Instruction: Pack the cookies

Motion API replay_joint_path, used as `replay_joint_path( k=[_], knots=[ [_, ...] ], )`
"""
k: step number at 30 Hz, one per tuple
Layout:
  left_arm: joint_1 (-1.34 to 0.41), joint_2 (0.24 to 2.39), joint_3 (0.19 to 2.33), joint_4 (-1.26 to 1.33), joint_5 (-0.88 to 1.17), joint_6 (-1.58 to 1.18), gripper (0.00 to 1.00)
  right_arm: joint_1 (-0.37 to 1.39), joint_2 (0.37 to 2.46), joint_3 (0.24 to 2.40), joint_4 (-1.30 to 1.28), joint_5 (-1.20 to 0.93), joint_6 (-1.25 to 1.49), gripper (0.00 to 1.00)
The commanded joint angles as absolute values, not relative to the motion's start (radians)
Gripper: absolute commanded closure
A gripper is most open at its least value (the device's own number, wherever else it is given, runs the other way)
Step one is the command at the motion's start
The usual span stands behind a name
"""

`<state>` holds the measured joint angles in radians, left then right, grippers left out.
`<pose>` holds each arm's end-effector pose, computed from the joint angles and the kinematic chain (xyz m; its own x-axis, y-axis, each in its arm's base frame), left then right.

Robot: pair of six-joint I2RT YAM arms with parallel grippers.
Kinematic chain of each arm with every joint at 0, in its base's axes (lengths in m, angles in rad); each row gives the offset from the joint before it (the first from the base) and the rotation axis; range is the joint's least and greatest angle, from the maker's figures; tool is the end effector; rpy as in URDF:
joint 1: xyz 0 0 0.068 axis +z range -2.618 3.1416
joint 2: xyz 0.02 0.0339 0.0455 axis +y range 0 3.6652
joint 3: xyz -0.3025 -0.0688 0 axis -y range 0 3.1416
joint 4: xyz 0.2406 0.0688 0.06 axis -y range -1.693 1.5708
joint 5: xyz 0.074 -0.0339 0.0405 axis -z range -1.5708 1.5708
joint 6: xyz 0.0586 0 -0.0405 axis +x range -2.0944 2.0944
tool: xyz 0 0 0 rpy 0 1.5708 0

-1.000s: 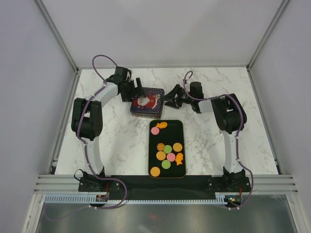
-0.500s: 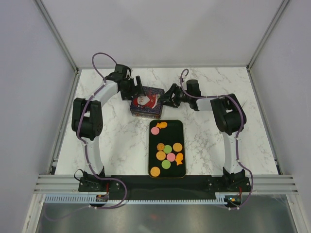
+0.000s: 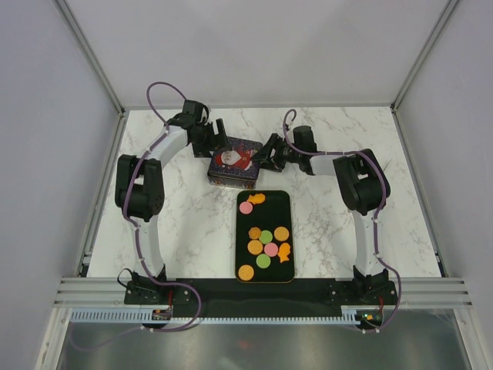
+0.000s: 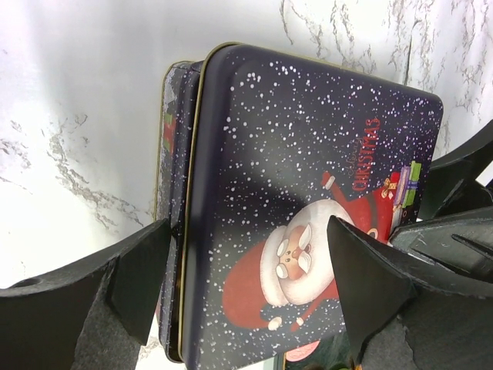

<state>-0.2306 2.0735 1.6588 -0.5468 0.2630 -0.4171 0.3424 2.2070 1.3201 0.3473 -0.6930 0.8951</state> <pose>0.4685 -0.1257 0.2295 -0.8780 -0.1957 -0.4369 0.0108 0.9043 -0.4268 0.4588 0.2033 0.1471 -0.9071 0.3140 -0.2805 -0.1068 0.4728 0.8747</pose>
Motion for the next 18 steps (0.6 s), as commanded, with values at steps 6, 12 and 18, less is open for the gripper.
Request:
replay_joint_path(
  k=[6, 12, 18],
  knots=[
    [-0.247, 2.091, 1.678, -0.552, 0.264, -0.405, 0.11, 0.367, 2.152, 1.385, 0.249, -0.640, 0.795, 0.30],
    [-0.247, 2.066, 1.652, -0.549, 0.227, -0.403, 0.10, 0.383, 2.131, 1.431, 0.106, -0.558, 0.710, 0.30],
    [-0.247, 2.039, 1.658, -0.548, 0.207, -0.399, 0.09, 0.391, 2.126, 1.453, 0.054, -0.531, 0.687, 0.30]
  ],
)
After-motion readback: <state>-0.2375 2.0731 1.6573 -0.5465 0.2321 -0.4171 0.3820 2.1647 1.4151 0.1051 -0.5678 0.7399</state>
